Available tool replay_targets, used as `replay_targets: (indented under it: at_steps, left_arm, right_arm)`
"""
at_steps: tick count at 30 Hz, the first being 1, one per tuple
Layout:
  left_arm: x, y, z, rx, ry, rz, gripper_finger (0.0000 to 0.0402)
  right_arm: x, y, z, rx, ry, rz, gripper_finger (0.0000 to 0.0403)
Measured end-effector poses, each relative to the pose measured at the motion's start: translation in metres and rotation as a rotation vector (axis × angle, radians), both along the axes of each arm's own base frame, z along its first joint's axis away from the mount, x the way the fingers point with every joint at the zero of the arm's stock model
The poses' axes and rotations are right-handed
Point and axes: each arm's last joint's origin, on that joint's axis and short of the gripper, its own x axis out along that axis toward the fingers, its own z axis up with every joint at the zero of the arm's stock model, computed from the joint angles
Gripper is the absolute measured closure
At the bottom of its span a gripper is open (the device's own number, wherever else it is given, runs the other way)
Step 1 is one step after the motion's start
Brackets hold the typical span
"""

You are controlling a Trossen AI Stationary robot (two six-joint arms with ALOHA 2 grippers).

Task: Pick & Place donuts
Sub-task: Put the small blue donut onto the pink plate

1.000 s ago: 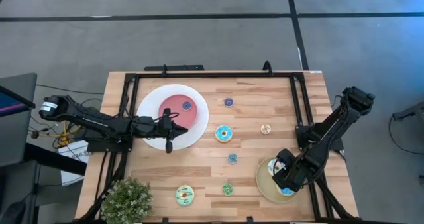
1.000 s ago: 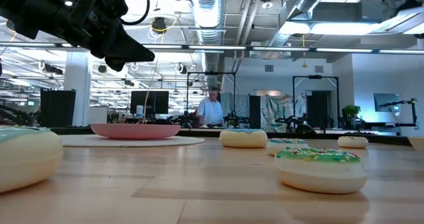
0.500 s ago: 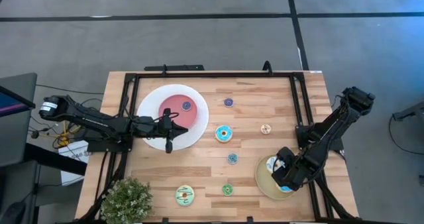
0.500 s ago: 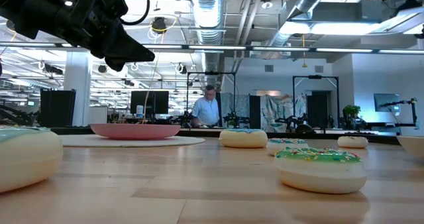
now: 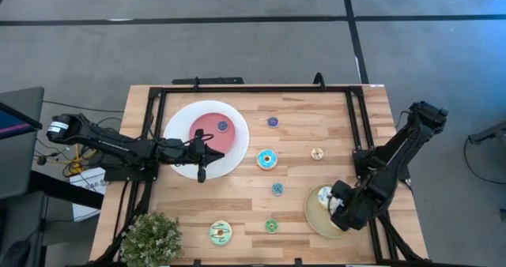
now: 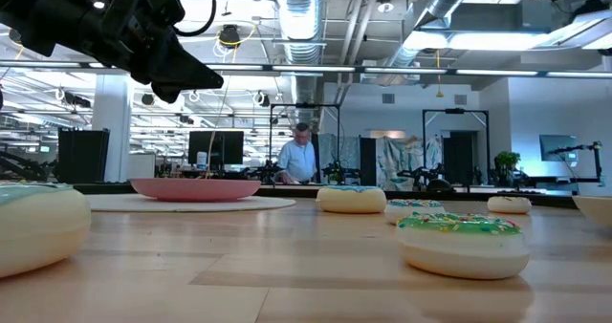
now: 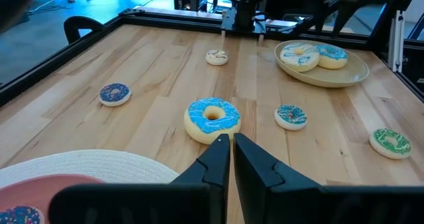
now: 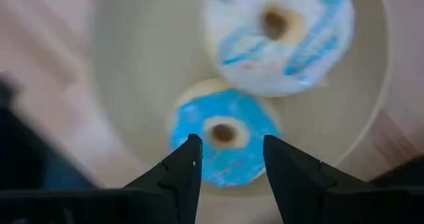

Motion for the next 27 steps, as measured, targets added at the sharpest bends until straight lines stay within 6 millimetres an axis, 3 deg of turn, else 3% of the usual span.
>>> replay_targets:
  at_steps: [5,12,19,27]
  left_arm:
    - [0.0,0.0,0.0,-0.001,-0.003,0.0,0.0388]
    - [0.0,-0.001,0.001,0.025,-0.006,-0.014,0.0388]
    - [0.0,-0.003,0.002,0.04,-0.014,-0.026,0.0388]
    - [0.0,-0.004,0.003,0.034,-0.028,-0.026,0.0388]
  right_arm:
    - [-0.008,-0.018,0.029,-0.03,-0.225,0.037,0.0253]
    - [-0.015,-0.049,0.049,-0.27,-0.529,0.083,0.0253]
    - [-0.006,-0.081,0.036,-0.42,-0.551,0.084,0.0253]
    - [0.013,-0.11,0.012,-0.33,-0.675,0.208,0.0253]
